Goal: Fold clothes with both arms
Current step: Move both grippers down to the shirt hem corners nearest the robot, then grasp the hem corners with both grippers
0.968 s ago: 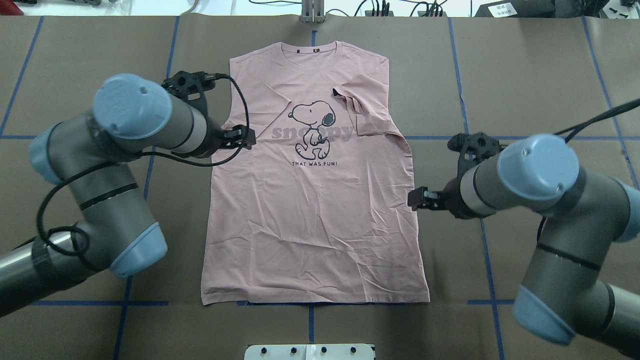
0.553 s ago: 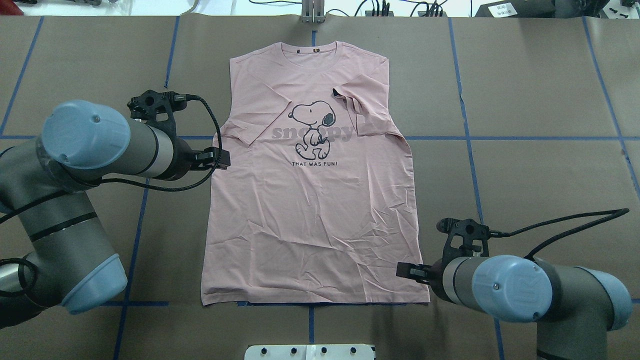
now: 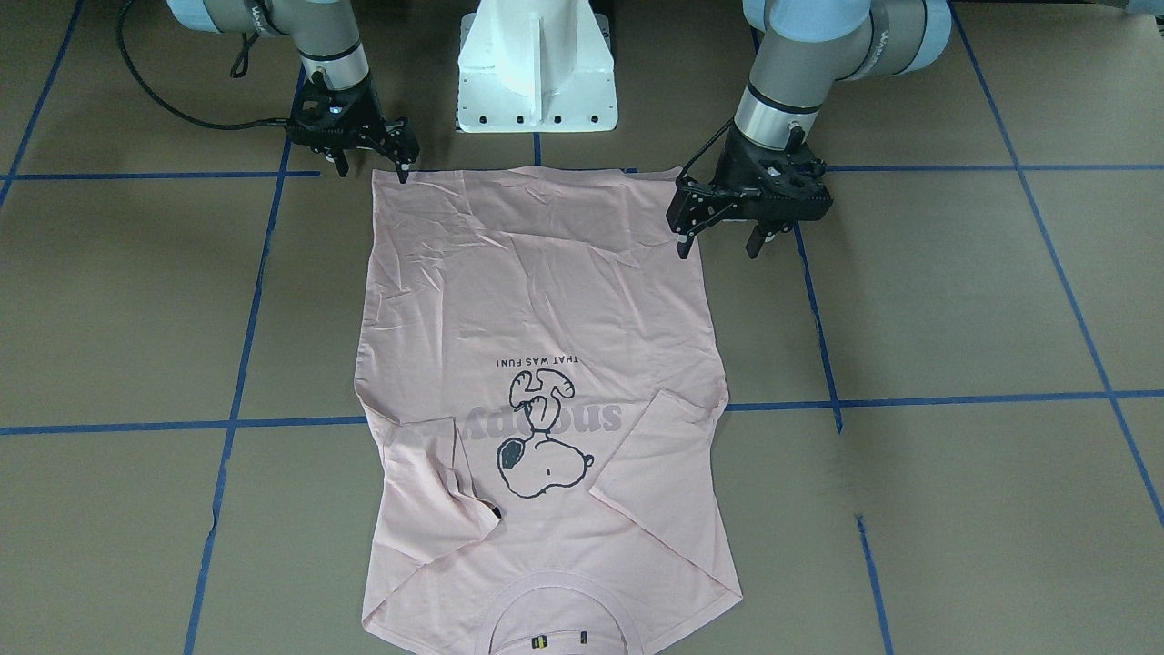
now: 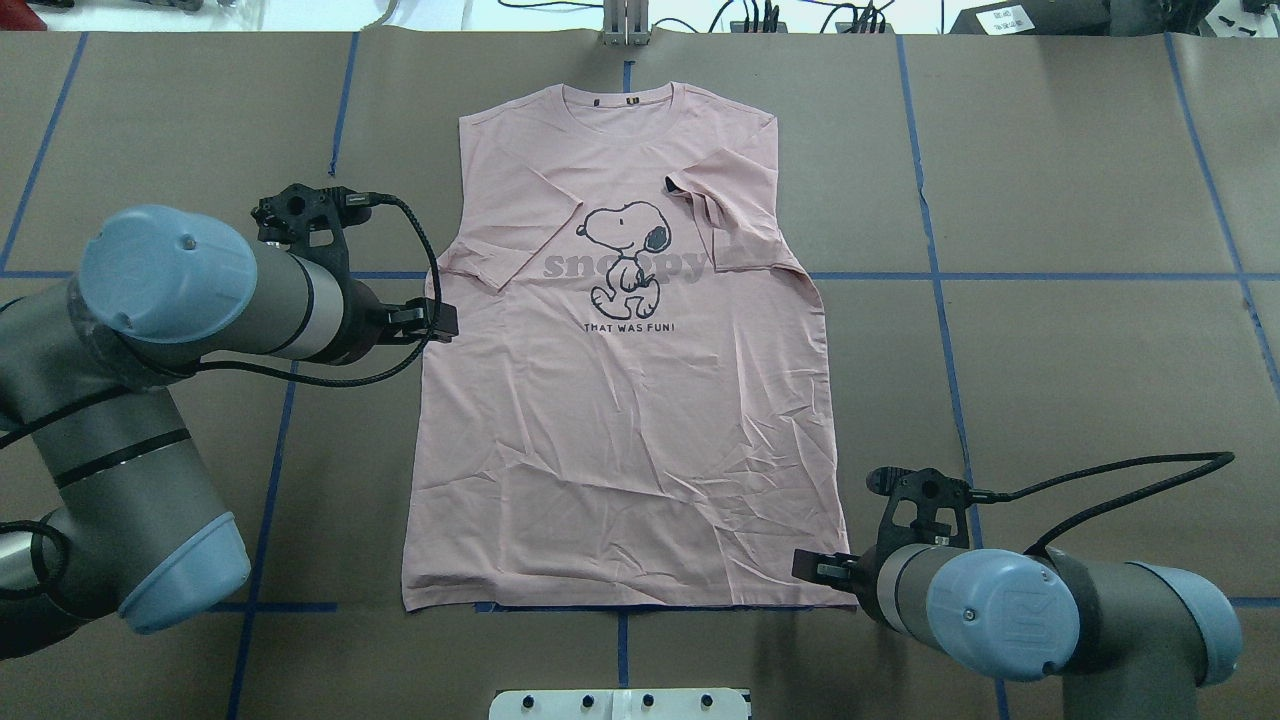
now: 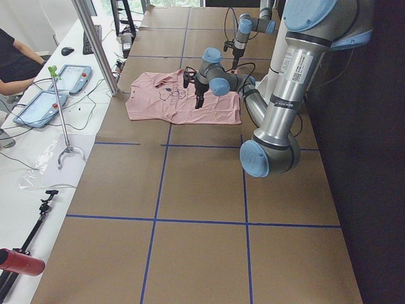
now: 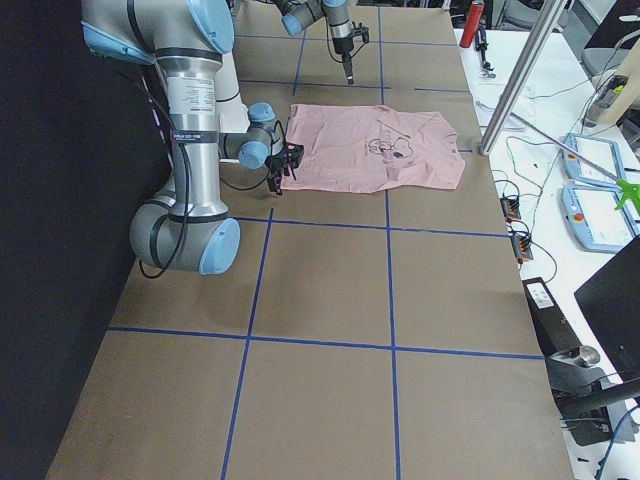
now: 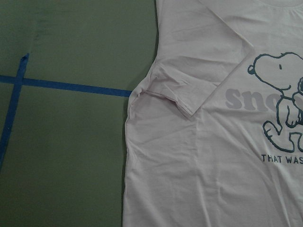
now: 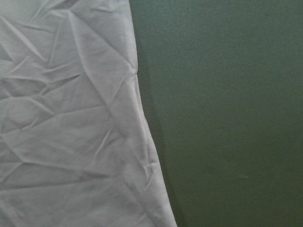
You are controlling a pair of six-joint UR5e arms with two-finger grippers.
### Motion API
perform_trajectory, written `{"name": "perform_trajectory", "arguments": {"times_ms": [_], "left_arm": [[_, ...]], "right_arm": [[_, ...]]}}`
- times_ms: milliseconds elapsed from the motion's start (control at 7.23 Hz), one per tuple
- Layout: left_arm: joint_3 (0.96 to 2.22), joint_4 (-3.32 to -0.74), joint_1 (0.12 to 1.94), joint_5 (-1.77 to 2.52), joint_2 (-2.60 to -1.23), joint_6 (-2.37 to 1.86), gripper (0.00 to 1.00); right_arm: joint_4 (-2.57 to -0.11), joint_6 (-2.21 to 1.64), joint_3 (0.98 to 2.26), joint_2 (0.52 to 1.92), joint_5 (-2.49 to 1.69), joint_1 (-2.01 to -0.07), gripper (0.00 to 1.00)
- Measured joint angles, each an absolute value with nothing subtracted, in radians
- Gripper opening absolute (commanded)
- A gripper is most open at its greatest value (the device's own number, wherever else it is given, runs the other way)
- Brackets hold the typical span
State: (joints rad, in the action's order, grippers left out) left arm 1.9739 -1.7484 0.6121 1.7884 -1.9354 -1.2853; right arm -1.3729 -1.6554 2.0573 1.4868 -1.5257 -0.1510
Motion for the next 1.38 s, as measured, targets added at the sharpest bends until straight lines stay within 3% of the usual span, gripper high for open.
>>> {"name": "perform_trajectory", "arguments": {"times_ms": [138,277,415,553,1383], "left_arm": [[1.973,-1.749,0.612,1.789,-1.936,-1.285,1.0],[1.972,-1.749,0.612,1.788,-1.936,-1.285,1.0],[1.971,-1.749,0.612,1.788,-1.935,-1.285,1.0],[1.97,-1.749,0.612,1.788,-1.935,-1.285,1.0],[1.962,-1.749,0.581,1.789,-1.941,-1.302,1.0]], "right_arm": [[-1.373,-1.655,2.055,1.486,-1.528,-0.15,0.71],[-1.373,-1.655,2.054,1.485,-1.533,-0.149,0.51],[-1.373,-1.656,2.053,1.484,-1.539,-0.149,0.22],[-1.373,-1.656,2.054,1.483,-1.55,-0.149,0.0],[-1.373,-1.661,2.091,1.486,-1.563,-0.156,0.0]]}}
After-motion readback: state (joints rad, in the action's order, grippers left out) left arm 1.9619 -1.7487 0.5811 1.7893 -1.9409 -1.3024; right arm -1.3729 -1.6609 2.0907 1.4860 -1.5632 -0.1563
